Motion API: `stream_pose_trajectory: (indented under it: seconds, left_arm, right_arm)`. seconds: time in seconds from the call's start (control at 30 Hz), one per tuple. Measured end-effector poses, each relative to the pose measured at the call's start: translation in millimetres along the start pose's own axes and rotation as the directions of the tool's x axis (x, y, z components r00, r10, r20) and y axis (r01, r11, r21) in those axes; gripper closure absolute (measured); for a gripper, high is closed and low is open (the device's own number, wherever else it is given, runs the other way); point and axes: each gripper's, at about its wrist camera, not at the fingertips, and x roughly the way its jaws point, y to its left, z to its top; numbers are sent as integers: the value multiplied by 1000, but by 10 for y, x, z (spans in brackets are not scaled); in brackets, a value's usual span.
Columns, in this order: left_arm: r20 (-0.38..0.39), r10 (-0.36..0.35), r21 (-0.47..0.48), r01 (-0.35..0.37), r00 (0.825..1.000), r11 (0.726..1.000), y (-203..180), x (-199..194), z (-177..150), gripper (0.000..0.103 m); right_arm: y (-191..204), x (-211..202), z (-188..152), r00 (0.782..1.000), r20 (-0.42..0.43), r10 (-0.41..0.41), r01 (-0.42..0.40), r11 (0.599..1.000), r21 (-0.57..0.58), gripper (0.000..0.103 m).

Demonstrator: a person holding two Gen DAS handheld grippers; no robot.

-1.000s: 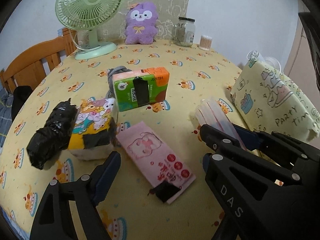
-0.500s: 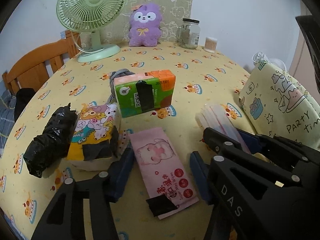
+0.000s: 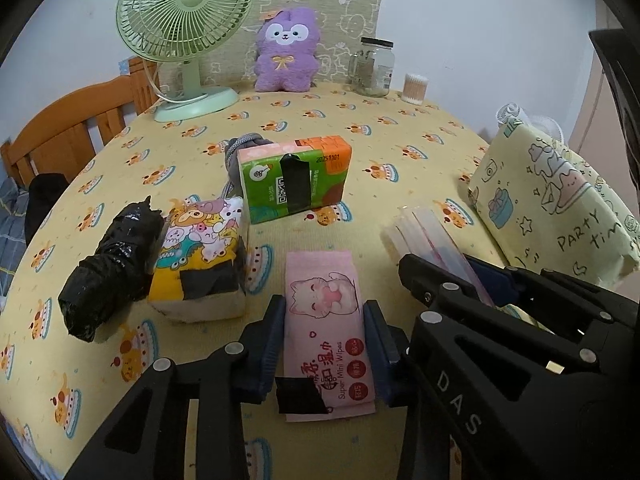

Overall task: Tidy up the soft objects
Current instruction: 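Grasp the pink wet-wipes pack with the left tool, then carry the wipes with the left tool while the right tool carries the bag roll toward the box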

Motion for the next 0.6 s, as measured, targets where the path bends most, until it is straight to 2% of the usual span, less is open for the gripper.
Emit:
stream_pose_trajectory:
  seconds: [0.6]
  left_arm:
    - [87,7,6,-7,996,1000,-50,-441,5,64]
  right_arm:
    - [89,-461,-6,996,86,-1,2,1000,-12,74]
